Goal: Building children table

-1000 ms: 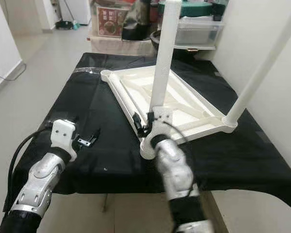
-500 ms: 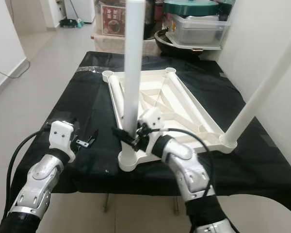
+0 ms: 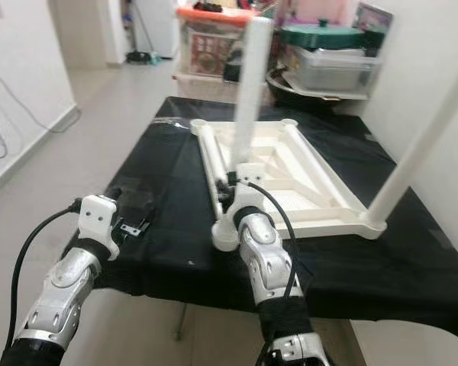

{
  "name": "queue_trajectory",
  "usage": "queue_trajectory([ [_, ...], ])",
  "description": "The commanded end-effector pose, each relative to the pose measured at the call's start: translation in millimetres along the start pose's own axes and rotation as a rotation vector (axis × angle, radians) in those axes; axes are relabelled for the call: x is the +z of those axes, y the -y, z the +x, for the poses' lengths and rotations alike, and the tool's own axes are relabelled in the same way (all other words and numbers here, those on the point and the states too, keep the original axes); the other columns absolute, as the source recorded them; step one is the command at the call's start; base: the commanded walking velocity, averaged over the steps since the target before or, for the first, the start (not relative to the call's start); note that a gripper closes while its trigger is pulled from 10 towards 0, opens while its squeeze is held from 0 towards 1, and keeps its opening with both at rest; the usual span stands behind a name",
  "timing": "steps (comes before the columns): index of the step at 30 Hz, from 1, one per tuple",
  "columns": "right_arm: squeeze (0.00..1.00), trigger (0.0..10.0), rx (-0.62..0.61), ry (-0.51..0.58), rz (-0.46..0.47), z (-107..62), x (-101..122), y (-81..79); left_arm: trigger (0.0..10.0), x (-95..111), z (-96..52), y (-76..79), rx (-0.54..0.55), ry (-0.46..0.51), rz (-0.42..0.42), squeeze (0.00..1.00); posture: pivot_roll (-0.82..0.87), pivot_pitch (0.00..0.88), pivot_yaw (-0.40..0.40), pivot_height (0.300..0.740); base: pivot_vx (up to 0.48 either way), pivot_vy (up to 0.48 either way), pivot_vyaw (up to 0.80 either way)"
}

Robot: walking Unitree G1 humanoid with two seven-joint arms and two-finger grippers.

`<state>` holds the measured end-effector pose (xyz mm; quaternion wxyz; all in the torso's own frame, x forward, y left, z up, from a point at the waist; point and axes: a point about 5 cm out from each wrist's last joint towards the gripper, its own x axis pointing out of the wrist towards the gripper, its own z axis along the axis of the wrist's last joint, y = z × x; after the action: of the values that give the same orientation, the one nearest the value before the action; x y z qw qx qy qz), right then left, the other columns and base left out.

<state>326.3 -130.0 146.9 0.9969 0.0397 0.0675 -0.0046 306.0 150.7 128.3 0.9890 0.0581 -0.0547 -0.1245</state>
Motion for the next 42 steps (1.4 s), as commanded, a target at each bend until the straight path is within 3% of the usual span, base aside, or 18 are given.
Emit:
queue_trajectory([
  [1, 0.00, 10.0, 0.043, -0.141, -0.028, -11.2, -32, 2.0, 10.0, -1, 1.2, 4.5, -0.019, -0.004, 0.009, 0.00, 0.13, 0.000, -0.068, 0.740, 0.000, 0.000, 0.00],
  [2, 1.00, 10.0, 0.129, -0.077, -0.012, -15.7, -23, -6.3, 10.0, -1, 0.2, 6.0, -0.027, -0.006, 0.008, 0.00, 0.13, 0.000, -0.065, 0.740, 0.000, 0.000, 0.00],
  [8, 1.00, 10.0, 0.257, 0.026, -0.032, -12.5, -2, -10.6, 10.0, -3, 1.0, 5.4, -0.031, -0.014, 0.010, 0.00, 0.13, 0.000, -0.061, 0.740, 0.000, 0.000, 0.00],
  [9, 0.00, 10.0, 0.348, 0.079, -0.052, -9.8, 11, -12.0, 10.0, -1, 3.3, 4.7, -0.032, -0.008, 0.012, 0.00, 0.12, 0.000, -0.067, 0.740, 0.000, 0.000, 0.00],
  [15, 0.00, 10.0, 0.804, 0.231, -0.175, -24.4, 54, -14.9, 10.0, 0, 5.3, 3.9, -0.020, 0.000, 0.012, 0.00, 0.13, 0.000, -0.083, 0.740, 0.000, 0.000, 0.00],
  [20, 0.00, 10.0, 0.879, 0.224, -0.223, -25.3, 53, -15.1, 10.0, 0, 4.0, 7.4, -0.023, 0.004, 0.008, 0.00, 0.14, 0.000, -0.088, 0.740, 0.000, 0.000, 0.00],
  [21, 0.00, 9.3, 0.935, 0.210, -0.252, -24.9, 49, -16.8, 10.0, 0, 2.5, 8.5, -0.024, 0.005, 0.005, 0.00, 0.15, 0.000, -0.096, 0.740, 0.000, 0.000, 0.00],
  [22, 0.00, 4.0, 0.994, 0.183, -0.256, -24.8, 42, -18.9, 10.0, -2, 1.3, 8.2, -0.022, 0.000, 0.005, 0.00, 0.15, 0.000, -0.098, 0.740, 0.000, 0.000, 0.00],
  [24, 0.00, 4.0, 0.994, 0.183, -0.256, -24.8, 42, -18.9, 10.0, -2, 1.3, 8.2, -0.022, 0.000, 0.005, 0.00, 0.15, 0.000, -0.098, 0.740, 0.000, 0.000, 0.00],
  [25, 0.00, 0.0, 1.044, 0.143, -0.261, -23.0, 34, -21.3, 10.0, -2, 1.1, 6.9, -0.017, -0.001, 0.004, 0.00, 0.15, 0.000, -0.099, 0.740, 0.000, 0.000, 0.00],
  [30, 0.00, 0.0, 1.060, 0.108, -0.276, -18.9, 27, -23.6, 10.0, -1, 1.8, 5.8, -0.015, 0.002, 0.005, 0.00, 0.16, 0.000, -0.106, 0.740, 0.000, 0.000, 0.00],
  [32, 0.00, 0.0, 1.023, 0.066, -0.301, -11.1, 22, -24.5, 10.0, -1, 2.9, 4.4, -0.014, 0.005, 0.009, 0.00, 0.16, 0.000, -0.114, 0.740, 0.000, 0.000, 0.00],
  [33, 0.00, 0.0, 0.773, -0.027, -0.310, 13.4, 14, -12.5, 10.0, 0, 4.0, 4.3, -0.004, 0.010, 0.006, 0.00, 0.16, 0.000, -0.113, 0.740, 0.000, 0.000, 0.00],
  [34, 0.00, 0.0, 0.697, -0.056, -0.304, 19.2, 11, -6.9, 10.0, 0, 3.9, 5.1, -0.002, 0.011, 0.003, 0.00, 0.16, 0.000, -0.113, 0.740, 0.000, 0.000, 0.00],
  [37, 0.00, 0.0, 0.662, -0.070, -0.298, 21.7, 10, -3.7, 10.0, 0, 3.8, 5.7, -0.002, 0.011, 0.001, 0.00, 0.16, 0.000, -0.113, 0.740, 0.000, 0.000, 0.00],
  [40, 0.00, 0.0, 0.104, -0.109, -0.175, 34.3, 2, 33.3, 10.0, -3, -2.2, 6.6, -0.012, 0.000, 0.003, 0.00, 0.15, 0.000, -0.110, 0.740, 0.000, 0.000, 0.00],
  [41, 0.00, 0.0, 0.104, -0.109, -0.175, 34.3, 2, 33.3, 10.0, -3, -2.2, 6.6, -0.012, 0.000, 0.003, 0.00, 0.15, 0.000, -0.110, 0.740, 0.000, 0.000, 0.00],
  [42, 0.00, 0.0, -0.082, -0.127, -0.122, 30.8, -5, 45.1, 10.0, -5, -3.2, 6.3, -0.011, -0.007, 0.004, 0.00, 0.14, 0.000, -0.105, 0.740, 0.000, 0.000, 0.00],
])
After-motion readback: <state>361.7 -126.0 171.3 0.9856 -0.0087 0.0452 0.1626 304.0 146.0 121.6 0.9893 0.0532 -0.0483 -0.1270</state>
